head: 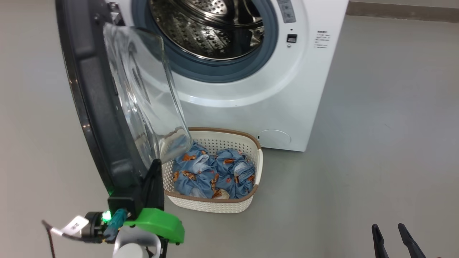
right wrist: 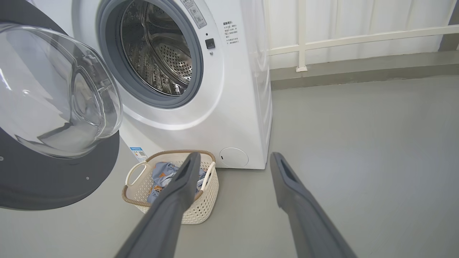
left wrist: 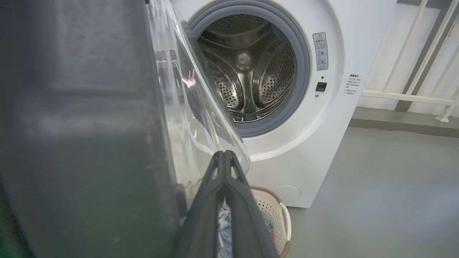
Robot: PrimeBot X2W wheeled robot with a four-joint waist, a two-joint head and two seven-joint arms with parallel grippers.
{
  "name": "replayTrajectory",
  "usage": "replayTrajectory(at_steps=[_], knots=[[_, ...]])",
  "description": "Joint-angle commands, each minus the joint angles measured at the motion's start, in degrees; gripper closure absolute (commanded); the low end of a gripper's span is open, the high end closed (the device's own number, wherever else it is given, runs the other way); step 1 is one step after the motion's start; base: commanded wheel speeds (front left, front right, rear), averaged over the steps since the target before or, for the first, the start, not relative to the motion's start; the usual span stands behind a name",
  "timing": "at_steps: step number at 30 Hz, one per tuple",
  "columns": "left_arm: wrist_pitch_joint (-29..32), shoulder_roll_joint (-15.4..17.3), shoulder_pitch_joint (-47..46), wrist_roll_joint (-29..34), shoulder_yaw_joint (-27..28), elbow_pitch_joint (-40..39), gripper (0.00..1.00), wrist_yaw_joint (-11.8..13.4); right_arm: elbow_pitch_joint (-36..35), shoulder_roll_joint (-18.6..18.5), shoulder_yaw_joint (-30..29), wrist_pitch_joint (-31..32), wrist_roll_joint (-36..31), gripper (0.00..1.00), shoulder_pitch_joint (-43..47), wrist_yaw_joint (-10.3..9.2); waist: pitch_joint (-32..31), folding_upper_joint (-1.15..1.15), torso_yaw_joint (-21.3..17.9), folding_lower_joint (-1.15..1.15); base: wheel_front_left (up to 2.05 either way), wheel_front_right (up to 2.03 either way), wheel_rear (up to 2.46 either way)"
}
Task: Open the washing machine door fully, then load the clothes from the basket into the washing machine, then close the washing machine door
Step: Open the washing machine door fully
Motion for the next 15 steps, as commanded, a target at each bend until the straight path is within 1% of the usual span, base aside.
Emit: replayTrajectory(at_steps=[1, 8, 15], knots=[[-0.97, 2.14, -0.47, 0.48, 3.08, -1.96, 1.0, 1.3, -1.35, -1.29, 1.07, -0.27, -0.35, 0.0, -2.0, 0.52, 0.1, 0.0, 1.52, 0.0, 0.0, 0.0, 0.0], [-3.3, 3.52, 2.45, 0.5, 5.3, -4.92, 1.0, 3.55, -1.33, -1.75, 1.17, -0.27, -0.37, 0.0, -1.56, 0.52, -0.52, 0.0, 4.38, 0.0, 0.0, 0.0, 0.0], [-4.91, 5.93, 4.2, -0.15, 9.08, -5.43, 1.0, 4.88, -1.3, -2.17, 1.42, -0.27, -0.17, 0.0, -1.09, 0.52, -1.11, 0.0, 5.11, 0.0, 0.0, 0.0, 0.0]])
